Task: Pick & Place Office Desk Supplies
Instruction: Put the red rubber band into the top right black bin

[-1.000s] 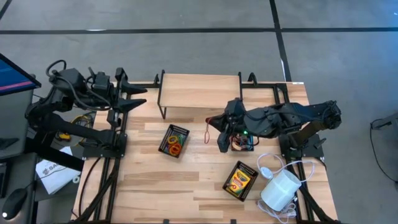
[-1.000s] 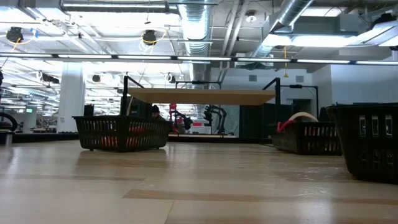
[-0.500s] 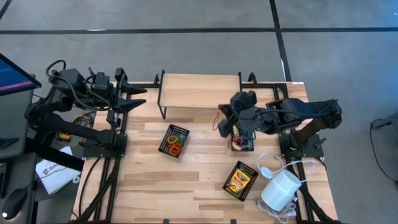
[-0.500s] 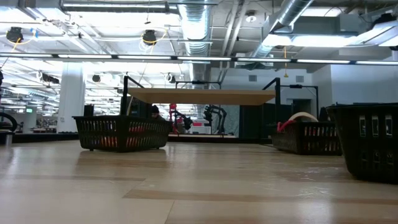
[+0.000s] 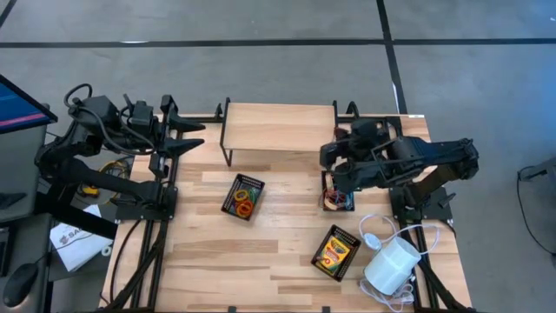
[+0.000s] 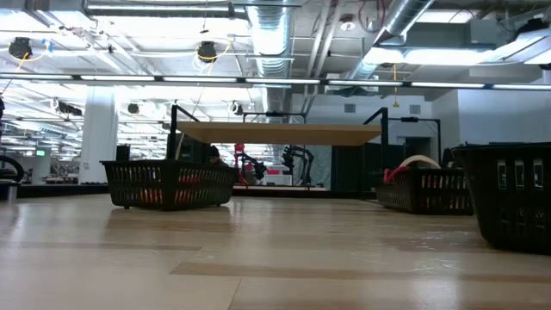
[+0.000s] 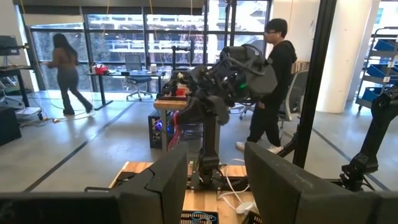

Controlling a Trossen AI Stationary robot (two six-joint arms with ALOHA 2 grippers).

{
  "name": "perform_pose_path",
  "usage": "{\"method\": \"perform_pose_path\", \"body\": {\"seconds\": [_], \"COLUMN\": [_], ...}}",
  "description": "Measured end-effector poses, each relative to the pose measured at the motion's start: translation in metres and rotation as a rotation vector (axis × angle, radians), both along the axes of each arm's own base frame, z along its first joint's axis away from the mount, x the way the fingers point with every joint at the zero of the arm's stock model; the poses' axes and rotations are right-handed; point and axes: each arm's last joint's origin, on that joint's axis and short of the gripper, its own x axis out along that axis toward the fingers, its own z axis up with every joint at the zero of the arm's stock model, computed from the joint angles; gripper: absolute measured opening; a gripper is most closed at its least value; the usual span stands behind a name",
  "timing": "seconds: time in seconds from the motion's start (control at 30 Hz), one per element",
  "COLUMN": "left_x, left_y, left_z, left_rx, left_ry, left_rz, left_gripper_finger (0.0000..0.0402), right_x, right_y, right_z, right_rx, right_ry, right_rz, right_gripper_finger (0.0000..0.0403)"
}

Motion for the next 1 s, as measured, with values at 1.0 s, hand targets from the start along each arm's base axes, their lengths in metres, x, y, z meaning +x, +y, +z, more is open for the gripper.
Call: {"method": "perform_pose_path", "body": {"seconds": [1.0], "left_x": [0.000], "left_y": [0.000], "left_z": [0.000], "left_rx": [0.000], "left_ry": [-0.001], "left_rz": [0.000], "left_gripper_finger": [0.0153], "right_x": [0.000], "right_y": [-0.022], "right_z": [-0.008], "right_rx": [0.215], "right_ry": [0.046], "right_rz": [-0.042], "right_gripper_finger": [0.0000]}}
